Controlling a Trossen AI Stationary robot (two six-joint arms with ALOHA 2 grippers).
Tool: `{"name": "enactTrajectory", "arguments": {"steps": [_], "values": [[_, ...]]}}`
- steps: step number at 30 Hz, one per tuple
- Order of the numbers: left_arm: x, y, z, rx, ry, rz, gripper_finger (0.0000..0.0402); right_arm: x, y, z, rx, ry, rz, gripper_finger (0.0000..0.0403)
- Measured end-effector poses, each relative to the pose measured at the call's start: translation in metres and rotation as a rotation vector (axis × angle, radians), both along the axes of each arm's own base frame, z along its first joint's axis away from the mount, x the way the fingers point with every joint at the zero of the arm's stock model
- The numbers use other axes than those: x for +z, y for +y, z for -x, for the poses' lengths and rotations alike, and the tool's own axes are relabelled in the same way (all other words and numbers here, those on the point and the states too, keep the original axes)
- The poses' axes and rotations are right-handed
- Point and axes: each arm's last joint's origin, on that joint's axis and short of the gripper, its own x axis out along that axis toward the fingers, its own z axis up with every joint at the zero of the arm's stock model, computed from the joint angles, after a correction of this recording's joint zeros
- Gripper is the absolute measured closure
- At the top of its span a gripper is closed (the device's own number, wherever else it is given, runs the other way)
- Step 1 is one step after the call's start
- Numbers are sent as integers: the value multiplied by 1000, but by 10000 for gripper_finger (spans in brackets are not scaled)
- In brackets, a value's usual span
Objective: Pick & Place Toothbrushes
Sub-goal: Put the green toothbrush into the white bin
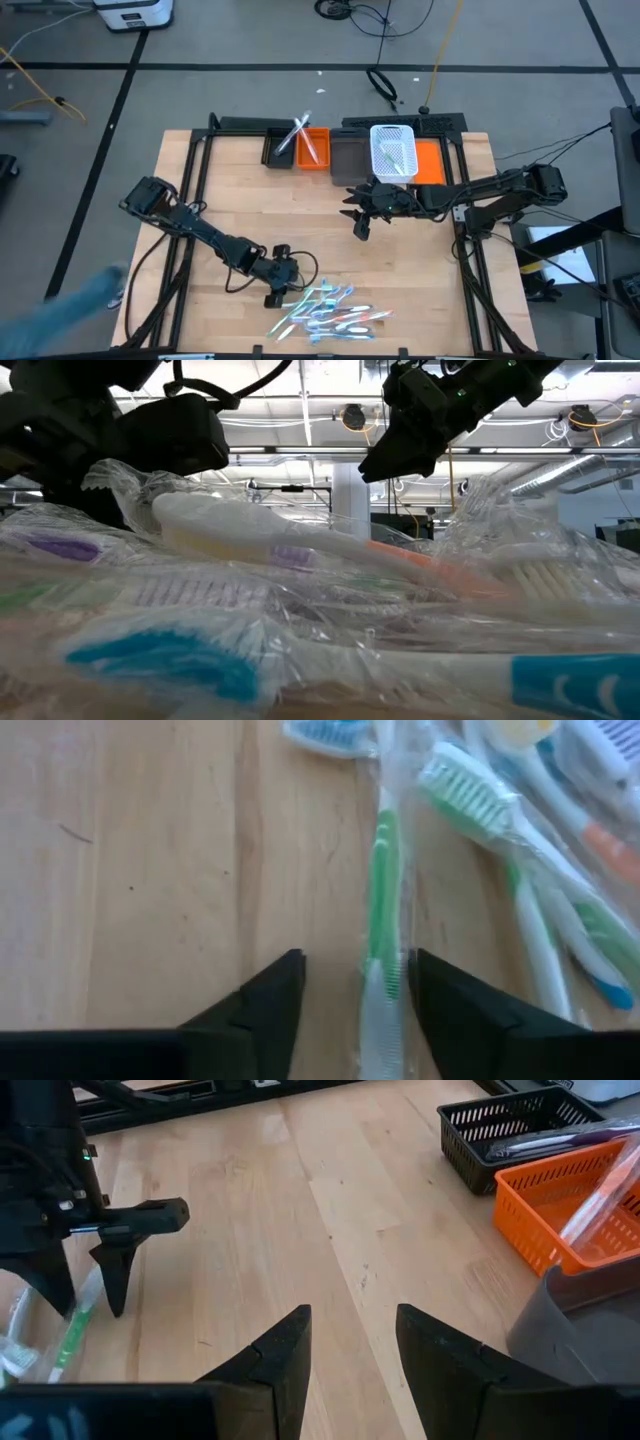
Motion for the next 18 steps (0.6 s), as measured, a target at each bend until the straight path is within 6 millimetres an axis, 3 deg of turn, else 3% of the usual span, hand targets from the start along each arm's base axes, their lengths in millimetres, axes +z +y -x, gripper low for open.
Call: {"name": "enactTrajectory", "arguments": {"steps": [7,18], "values": [[6,4,1,61,-6,8,384,0,0,0,0,2,0,264],[30,10,1,159,-116,-18,386,-1,0,0,0,6,0,264]]}}
